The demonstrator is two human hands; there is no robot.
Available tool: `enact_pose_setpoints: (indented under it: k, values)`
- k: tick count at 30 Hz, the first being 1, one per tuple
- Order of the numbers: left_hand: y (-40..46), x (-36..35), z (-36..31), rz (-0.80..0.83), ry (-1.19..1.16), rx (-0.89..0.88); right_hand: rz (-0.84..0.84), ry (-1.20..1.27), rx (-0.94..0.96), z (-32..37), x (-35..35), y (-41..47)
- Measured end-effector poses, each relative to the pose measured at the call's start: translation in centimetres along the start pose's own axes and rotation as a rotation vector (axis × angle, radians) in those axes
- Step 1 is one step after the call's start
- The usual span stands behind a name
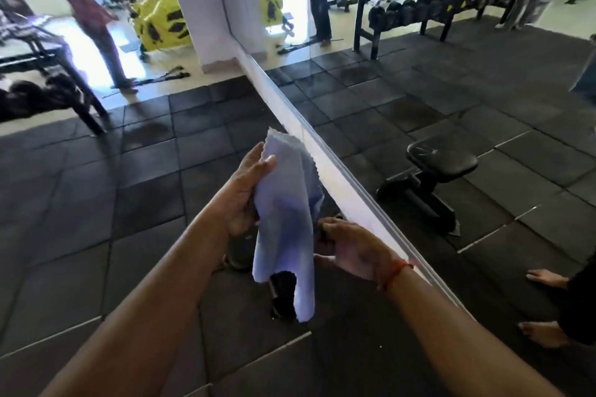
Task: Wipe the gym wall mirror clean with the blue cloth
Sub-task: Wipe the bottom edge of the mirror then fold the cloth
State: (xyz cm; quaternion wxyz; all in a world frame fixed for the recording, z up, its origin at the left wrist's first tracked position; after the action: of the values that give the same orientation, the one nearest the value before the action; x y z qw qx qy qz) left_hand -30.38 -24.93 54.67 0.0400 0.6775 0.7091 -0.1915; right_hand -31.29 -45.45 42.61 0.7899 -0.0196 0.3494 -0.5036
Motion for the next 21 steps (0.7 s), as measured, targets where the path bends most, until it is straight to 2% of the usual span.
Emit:
enact_pose_setpoints:
  k: [2, 4, 6, 9, 11, 13, 16, 21]
  values:
    - [-0.5, 1.9, 3.0, -0.199, 0.041, 0.237, -0.005, 0.116, -0.003, 0.4, -0.3, 0.5]
    - [-1.4, 2.6, 5.9, -0.265, 0.019, 0.427, -0.043, 0.202, -0.009, 0.3, -0.5, 1.2]
    - [-2.5, 1.7, 7.0, -0.233, -0.008, 0.437, -0.173, 0.075, 0.040, -0.1, -0.7, 1.6]
    - [-3.3, 0.3, 5.5, -0.221, 0.057, 0.322, -0.360, -0.371, 0.101, -1.2, 0.3, 1.5]
    - [-3.8, -0.1, 3.7, -0.153, 0.033, 0.298, -0.373, -0.399, 0.079, -2.1, 1.0, 1.5]
    - [-3.8, 0.3, 2.1, -0.135, 0.012, 0.289, -0.337, -0.313, 0.033, -2.3, 1.0, 1.8]
    - [-4.2, 0.6, 0.3, -0.115, 0.040, 0.242, -0.134, -0.209, -0.068, -2.1, -0.3, 2.9]
    - [-4.0, 4.0, -0.8, -0.238, -0.083, 0.113, 0.107, 0.000, -0.089, -1.8, -2.3, 3.9]
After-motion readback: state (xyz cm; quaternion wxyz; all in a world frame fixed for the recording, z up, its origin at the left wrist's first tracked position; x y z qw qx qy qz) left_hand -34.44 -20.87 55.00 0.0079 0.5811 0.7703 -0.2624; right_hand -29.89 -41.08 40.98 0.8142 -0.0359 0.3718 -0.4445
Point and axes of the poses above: each hand's wrist, its own y-axis towards the middle knuckle, its own x-axis out of the back of the hand, z = x × y, the point moved 2 cm from there along y, towards the middle knuckle, and after that the axes turned 12 degrees about -z, right-handed, at the moved point
